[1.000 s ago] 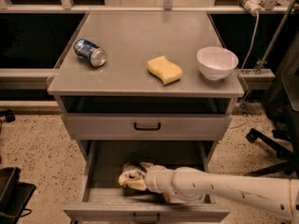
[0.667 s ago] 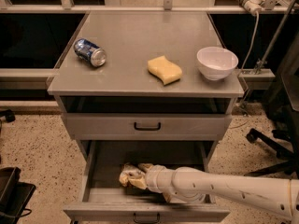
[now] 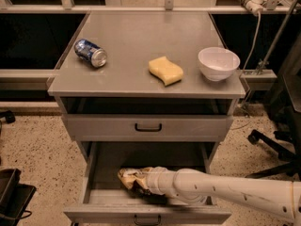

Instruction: Pick brown chip bag from middle drawer and place on counter

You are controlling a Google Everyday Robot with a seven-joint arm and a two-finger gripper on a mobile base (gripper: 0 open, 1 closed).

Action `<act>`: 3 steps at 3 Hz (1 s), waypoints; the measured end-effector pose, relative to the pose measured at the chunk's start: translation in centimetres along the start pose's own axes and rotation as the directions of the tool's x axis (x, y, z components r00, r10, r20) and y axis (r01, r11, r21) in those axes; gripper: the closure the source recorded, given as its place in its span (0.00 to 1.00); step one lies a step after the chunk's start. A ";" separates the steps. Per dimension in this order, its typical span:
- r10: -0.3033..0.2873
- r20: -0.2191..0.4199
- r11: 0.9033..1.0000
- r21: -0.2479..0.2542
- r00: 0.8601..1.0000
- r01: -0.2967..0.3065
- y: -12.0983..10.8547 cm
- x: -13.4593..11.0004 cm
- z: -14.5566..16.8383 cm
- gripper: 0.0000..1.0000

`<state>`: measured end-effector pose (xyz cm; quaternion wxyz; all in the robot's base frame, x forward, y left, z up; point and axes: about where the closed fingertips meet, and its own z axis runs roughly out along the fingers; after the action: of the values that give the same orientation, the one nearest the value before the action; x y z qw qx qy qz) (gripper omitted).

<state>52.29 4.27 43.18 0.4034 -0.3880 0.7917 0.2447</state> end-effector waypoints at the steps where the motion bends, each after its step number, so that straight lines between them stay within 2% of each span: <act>1: -0.017 0.026 0.999 -0.041 1.000 0.018 0.1 -1.5 -1.7 1.00; 2: -0.027 0.093 0.997 -0.064 0.995 0.033 0.0 -7.3 -9.1 1.00; 3: -0.120 0.142 0.992 -0.033 0.983 0.126 0.2 -14.2 -18.6 1.00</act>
Offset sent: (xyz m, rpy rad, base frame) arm -0.0658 -0.1123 0.2987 0.1338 -0.0948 0.2377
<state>49.11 -2.67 65.29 0.4640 -0.4263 0.7308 0.2625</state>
